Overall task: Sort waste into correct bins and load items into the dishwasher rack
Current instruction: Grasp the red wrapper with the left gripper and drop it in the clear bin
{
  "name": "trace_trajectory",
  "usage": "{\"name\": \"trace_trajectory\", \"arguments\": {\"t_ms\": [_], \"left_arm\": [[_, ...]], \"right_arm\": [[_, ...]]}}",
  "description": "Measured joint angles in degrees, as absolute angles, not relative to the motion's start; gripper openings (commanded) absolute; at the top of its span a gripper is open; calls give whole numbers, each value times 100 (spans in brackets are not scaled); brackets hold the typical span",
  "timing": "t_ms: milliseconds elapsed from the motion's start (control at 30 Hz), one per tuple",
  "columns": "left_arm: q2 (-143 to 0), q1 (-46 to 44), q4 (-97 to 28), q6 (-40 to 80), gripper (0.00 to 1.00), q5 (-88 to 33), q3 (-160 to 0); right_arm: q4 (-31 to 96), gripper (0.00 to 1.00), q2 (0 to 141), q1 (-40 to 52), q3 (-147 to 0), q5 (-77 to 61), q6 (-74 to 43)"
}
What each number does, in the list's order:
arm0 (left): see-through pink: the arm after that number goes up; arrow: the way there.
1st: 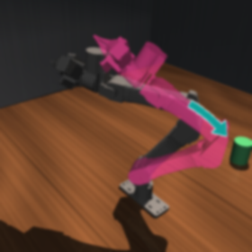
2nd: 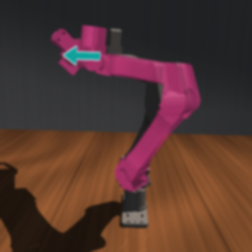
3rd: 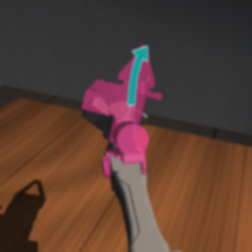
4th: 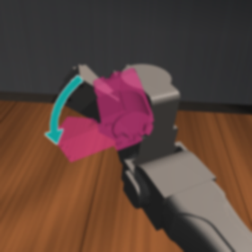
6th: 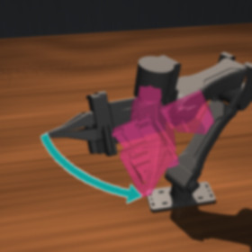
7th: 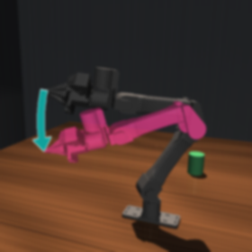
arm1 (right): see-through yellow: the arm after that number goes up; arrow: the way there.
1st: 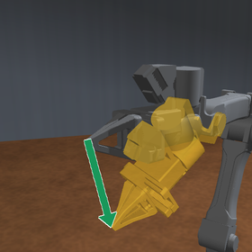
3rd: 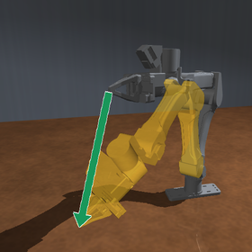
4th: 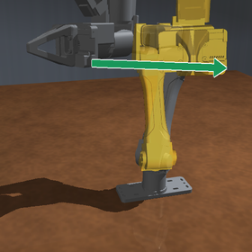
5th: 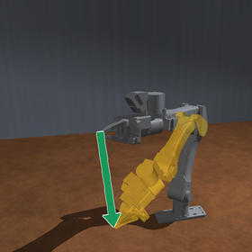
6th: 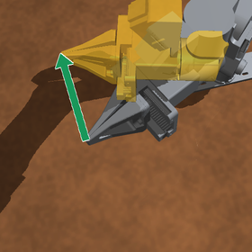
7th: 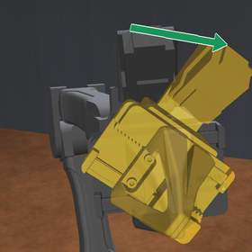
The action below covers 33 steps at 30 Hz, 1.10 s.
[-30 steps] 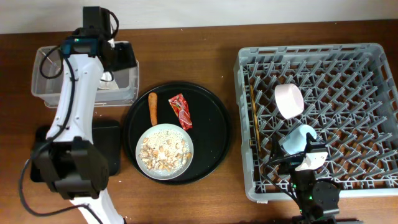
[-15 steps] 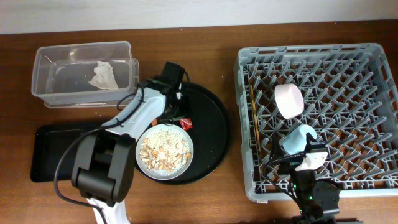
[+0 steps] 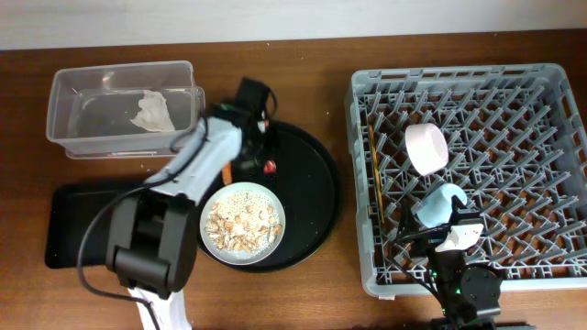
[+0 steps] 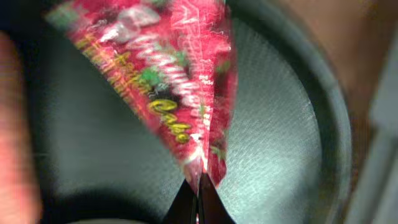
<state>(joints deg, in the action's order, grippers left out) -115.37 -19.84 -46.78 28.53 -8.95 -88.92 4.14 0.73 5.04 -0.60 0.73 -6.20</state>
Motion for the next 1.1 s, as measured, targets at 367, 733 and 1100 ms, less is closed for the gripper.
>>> {"name": "trace_trajectory", "arguments": {"t_ms": [367,733,1100], "left_arm": [[-11386,222,-4285,2751,73,-51,-10221],[-11605,-1114,-6403,1549,57,-139,-10331],[-12293,-1365,-5509,1452,42,484,-9452]], "right_arm": [[419,98,73,504,-60,71,-624],[419,98,69,502,-60,71,-622],[419,98,69,502,-60,71,-626]]}}
